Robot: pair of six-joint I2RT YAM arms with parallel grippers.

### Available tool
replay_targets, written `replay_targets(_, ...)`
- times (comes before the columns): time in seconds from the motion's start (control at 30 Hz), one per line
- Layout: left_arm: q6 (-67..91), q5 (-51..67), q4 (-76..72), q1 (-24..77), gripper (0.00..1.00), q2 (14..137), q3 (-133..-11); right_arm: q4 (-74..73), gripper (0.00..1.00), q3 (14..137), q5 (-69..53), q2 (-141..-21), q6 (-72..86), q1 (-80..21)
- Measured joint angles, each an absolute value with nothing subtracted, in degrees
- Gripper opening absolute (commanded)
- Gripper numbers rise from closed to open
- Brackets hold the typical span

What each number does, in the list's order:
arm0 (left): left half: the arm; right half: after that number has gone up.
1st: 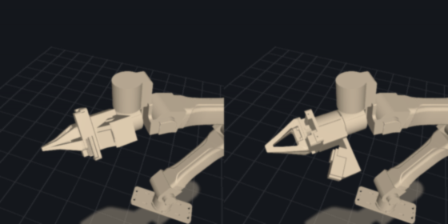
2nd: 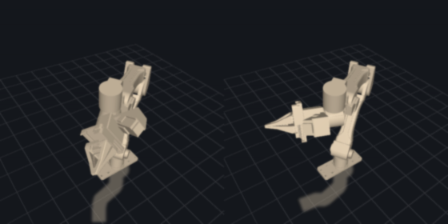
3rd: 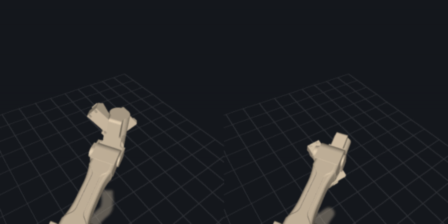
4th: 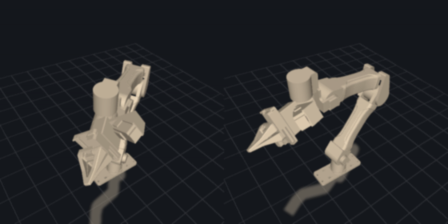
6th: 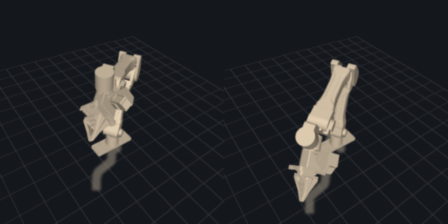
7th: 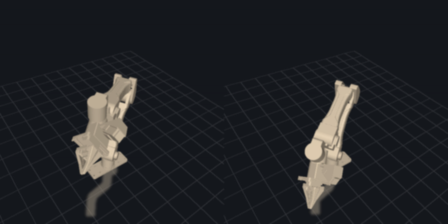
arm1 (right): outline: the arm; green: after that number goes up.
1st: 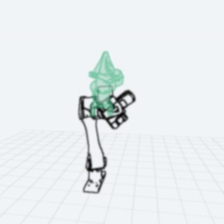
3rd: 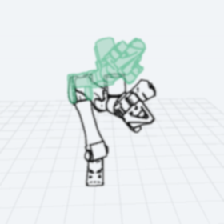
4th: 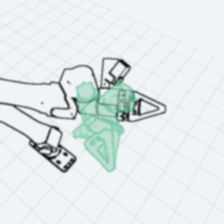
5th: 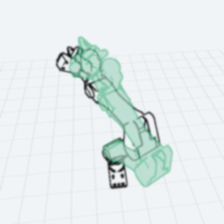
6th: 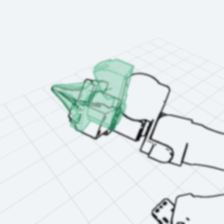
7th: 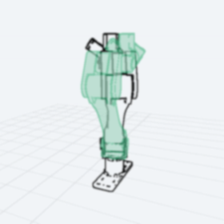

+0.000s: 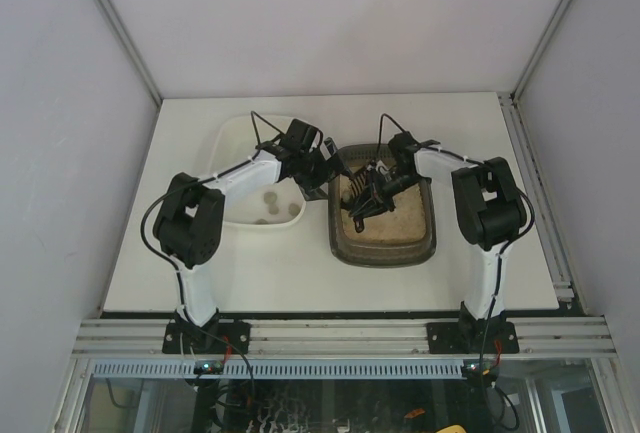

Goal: Clean the litter box

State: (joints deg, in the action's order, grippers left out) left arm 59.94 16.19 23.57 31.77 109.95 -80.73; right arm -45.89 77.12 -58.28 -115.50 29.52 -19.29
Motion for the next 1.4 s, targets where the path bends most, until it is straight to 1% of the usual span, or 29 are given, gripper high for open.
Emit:
replay_targets(0.17,59.9,16.19,23.59,31.77,0.98,109.95,-80.73,-39.05,0.0,72.49,-60.49,-113.86,32.32,-18.26)
replay_targets(0.33,59.9,16.25,23.55,31.77,0.98,109.95,-80.73,-28.99,0.0,61.84,-62.3,-108.66,37.91,-15.99)
replay_targets(0.63,59.83,16.32,23.55,31.75,0.98,109.95,-80.73,-22.79,0.0,54.24,-62.3,-100.18,41.67,-15.03)
replay_targets(0.9,57.56,17.19,24.25,30.98,0.97,109.86,-80.93,-17.87,0.0,49.34,-61.8,-95.11,43.9,-13.34)
replay_targets(1.13,45.12,13.21,32.93,30.65,0.96,106.52,-86.56,-9.23,0.0,42.26,-60.31,-86.52,46.54,-11.99)
replay_targets(1.27,34.63,11.14,36.25,30.04,0.95,98.85,-87.11,-3.09,0.0,38.54,-58.94,-82.94,47.77,-11.81)
replay_targets(1.33,29.39,11.07,38.06,29.41,0.95,94.24,-86.89,2.15,0.0,36.1,-58.59,-81.49,49.17,-11.75)
replay_targets(1.4,25.1,11.14,39.44,28.21,0.96,89.47,-85.89,10.59,0.0,32.01,-58.28,-79.99,51.31,-11.68)
